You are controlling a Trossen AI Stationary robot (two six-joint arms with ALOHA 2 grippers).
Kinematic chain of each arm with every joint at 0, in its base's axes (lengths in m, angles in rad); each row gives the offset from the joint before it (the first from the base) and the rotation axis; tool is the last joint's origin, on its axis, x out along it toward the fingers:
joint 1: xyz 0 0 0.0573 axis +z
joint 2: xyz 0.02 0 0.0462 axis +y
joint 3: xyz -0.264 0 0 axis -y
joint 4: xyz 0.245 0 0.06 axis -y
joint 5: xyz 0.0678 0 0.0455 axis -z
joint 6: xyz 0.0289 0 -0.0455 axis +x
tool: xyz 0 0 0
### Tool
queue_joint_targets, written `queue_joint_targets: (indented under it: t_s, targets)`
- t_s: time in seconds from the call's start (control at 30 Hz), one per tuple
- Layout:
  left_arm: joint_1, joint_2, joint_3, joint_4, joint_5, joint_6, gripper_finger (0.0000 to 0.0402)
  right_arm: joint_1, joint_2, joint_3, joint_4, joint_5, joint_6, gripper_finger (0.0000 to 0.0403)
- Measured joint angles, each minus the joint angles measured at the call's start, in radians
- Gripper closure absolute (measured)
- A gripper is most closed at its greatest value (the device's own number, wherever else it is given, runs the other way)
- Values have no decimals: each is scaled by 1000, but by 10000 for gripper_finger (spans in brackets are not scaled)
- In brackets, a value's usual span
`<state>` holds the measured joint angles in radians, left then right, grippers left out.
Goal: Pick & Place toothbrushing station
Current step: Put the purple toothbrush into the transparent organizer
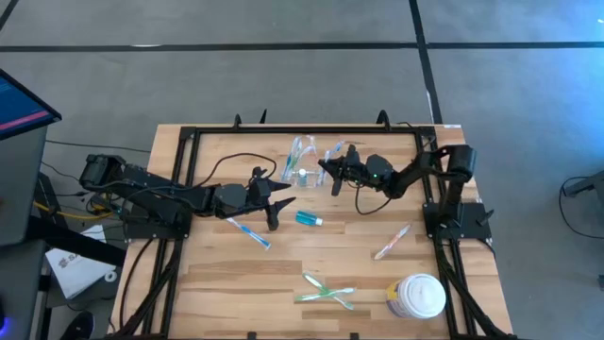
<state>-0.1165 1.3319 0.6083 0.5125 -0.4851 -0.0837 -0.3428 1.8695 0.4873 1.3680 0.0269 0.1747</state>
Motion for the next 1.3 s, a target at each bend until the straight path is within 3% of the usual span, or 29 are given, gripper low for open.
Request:
queue_joint_targets:
  t_s: [0.6,1.3]
  targets:
    - [0,0,0,-3,0,0,216,0,-9,0,-22,-4,2,364]
    - [0,0,0,-9,0,0,216,0,-10,0,-22,-4,-41,196]
